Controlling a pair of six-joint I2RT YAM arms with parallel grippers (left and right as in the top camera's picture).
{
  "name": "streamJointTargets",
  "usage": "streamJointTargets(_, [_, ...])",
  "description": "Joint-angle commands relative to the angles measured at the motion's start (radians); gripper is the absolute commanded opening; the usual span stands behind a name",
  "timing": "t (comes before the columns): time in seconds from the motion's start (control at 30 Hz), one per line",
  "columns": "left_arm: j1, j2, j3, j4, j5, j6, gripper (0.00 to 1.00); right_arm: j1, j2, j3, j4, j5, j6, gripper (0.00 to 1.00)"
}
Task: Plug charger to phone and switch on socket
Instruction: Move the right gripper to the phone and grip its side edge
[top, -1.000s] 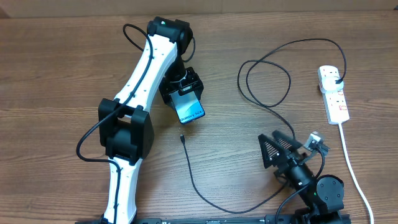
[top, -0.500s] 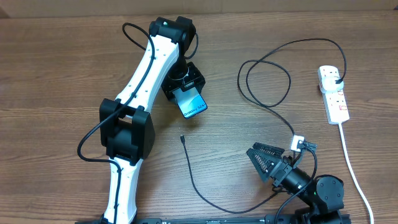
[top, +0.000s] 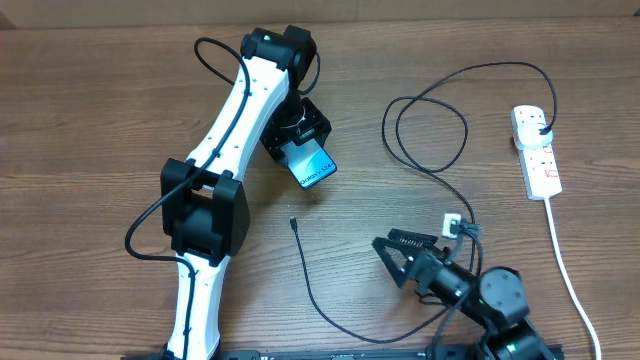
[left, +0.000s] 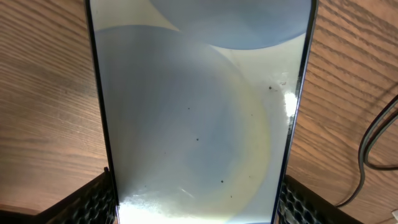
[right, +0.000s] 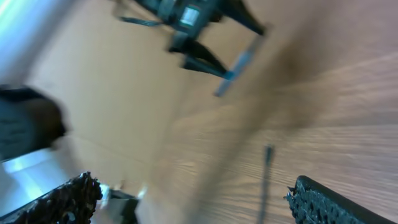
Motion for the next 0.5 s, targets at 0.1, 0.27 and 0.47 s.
streamJointTargets(0.1, [-0.010, -0.045, 0.026, 0.014, 0.011, -0.051, 0.04, 0.038, 0.351, 0.213, 0.047, 0.155, -0.070, 1.00])
streamJointTargets(0.27, [-0.011, -0.045, 0.026, 0.026, 0.010, -0.051, 0.04, 0.039, 0.700, 0.399, 0.093, 0.098, -0.069, 1.00])
streamJointTargets(0.47, [-0.010, -0.045, 0.026, 0.031, 0.010, -0.097, 0.05, 0.045, 1.077, 0.615, 0.155, -0.004, -0.060, 1.00])
